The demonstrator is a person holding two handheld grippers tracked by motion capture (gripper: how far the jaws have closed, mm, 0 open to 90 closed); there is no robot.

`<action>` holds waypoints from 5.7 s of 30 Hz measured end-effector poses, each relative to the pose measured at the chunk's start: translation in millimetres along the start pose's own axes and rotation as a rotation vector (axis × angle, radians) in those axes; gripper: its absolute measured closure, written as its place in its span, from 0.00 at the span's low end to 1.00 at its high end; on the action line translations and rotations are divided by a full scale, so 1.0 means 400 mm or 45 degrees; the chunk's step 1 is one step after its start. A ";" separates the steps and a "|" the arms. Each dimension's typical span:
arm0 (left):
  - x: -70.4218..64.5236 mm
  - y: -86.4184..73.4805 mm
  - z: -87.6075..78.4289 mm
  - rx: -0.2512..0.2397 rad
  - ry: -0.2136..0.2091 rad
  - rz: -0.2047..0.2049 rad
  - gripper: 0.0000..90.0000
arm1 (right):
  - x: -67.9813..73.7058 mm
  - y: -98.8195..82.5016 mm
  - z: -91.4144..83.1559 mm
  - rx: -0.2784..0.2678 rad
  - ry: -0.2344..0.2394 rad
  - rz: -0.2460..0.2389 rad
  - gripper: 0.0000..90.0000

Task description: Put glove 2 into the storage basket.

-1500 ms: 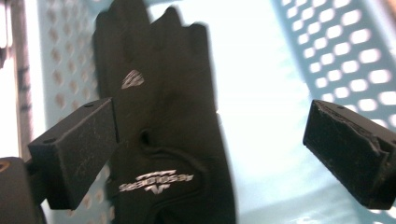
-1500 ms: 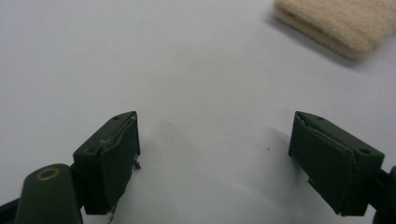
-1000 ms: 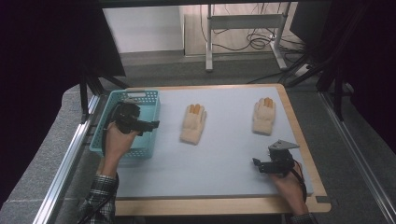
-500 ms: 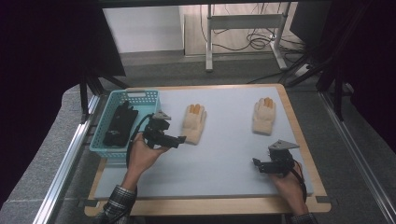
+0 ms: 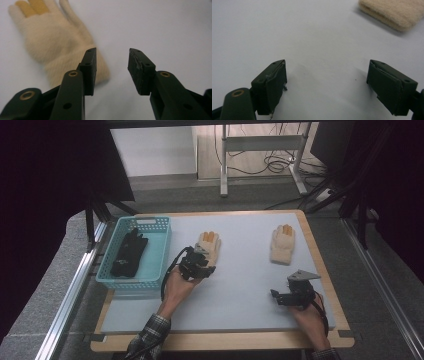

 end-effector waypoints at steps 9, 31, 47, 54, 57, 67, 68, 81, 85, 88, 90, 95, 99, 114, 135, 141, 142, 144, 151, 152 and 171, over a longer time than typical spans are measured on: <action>0.017 0.026 0.110 0.033 0.114 0.013 0.68 | 0.000 0.000 0.000 0.001 0.000 0.001 0.18; -0.048 0.040 0.087 -0.025 -0.046 -0.086 0.93 | 0.000 0.000 0.000 0.001 0.001 0.001 0.18; -0.056 -0.044 -0.008 -0.039 -0.037 -0.055 0.18 | -0.001 0.000 0.000 0.003 0.002 0.002 0.18; -0.034 -0.147 -0.059 0.008 0.036 -0.008 0.07 | 0.011 0.010 0.003 -0.015 0.067 0.029 0.25; -0.028 -0.187 -0.084 0.018 0.063 -0.013 0.06 | 0.024 0.020 0.009 -0.020 0.116 0.036 0.29; -0.016 -0.283 -0.134 -0.026 0.107 -0.008 0.04 | 0.115 0.154 0.093 -0.074 0.300 -0.060 0.42; -0.016 -0.285 -0.135 -0.031 0.100 -0.027 0.04 | 0.132 0.177 0.116 -0.074 0.324 -0.069 0.45; -0.013 -0.287 -0.136 -0.023 0.098 -0.023 0.04 | 0.218 0.263 0.277 -0.042 0.384 -0.140 0.33; -0.013 -0.287 -0.136 -0.024 0.099 -0.023 0.04 | 0.240 0.287 0.326 -0.040 0.389 -0.168 0.26; -0.013 -0.287 -0.136 -0.023 0.100 -0.021 0.04 | 0.263 0.287 0.371 0.010 0.373 -0.245 0.25; -0.013 -0.287 -0.136 -0.023 0.101 -0.021 0.04 | 0.268 0.281 0.392 0.029 0.354 -0.289 0.29; -0.013 -0.287 -0.136 -0.023 0.101 -0.022 0.04 | 0.263 0.277 0.390 0.051 0.393 -0.246 0.49; -0.013 -0.287 -0.136 -0.023 0.101 -0.022 0.04 | 0.260 0.279 0.378 0.083 0.401 -0.225 0.58; -0.013 -0.287 -0.135 -0.031 0.101 -0.028 0.04 | 0.281 0.288 0.143 0.023 0.526 -0.275 0.55; -0.014 -0.287 -0.135 -0.036 0.100 -0.035 0.04 | 0.209 0.184 0.095 -0.018 0.474 -0.166 0.38; -0.013 -0.287 -0.135 -0.036 0.100 -0.035 0.04 | 0.142 0.172 0.111 -0.005 0.425 -0.095 0.50; -0.013 -0.287 -0.135 -0.036 0.100 -0.035 0.04 | 0.113 0.172 0.112 -0.006 0.397 -0.071 0.55; -0.013 -0.287 -0.135 -0.036 0.100 -0.035 0.04 | 0.080 0.173 0.111 -0.008 0.360 -0.045 0.61; -0.012 -0.287 -0.135 -0.029 0.098 -0.028 0.04 | -0.030 0.178 0.101 -0.020 0.202 0.033 0.73; -0.012 -0.287 -0.135 -0.029 0.098 -0.028 0.04 | -0.048 0.179 0.100 -0.021 0.179 0.045 0.75; -0.012 -0.287 -0.135 -0.028 0.098 -0.028 0.04 | -0.316 0.201 0.125 -0.040 -0.153 0.208 0.83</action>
Point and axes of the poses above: each handheld gripper's, and its own axes: z roughly forward along the jaws, y roughly out of its top, x roughly to its left, the point moved 3 cm from there along z, roughly forward along the jaws, and after that the axes turned 10 degrees about -x, right-handed, at the moved point
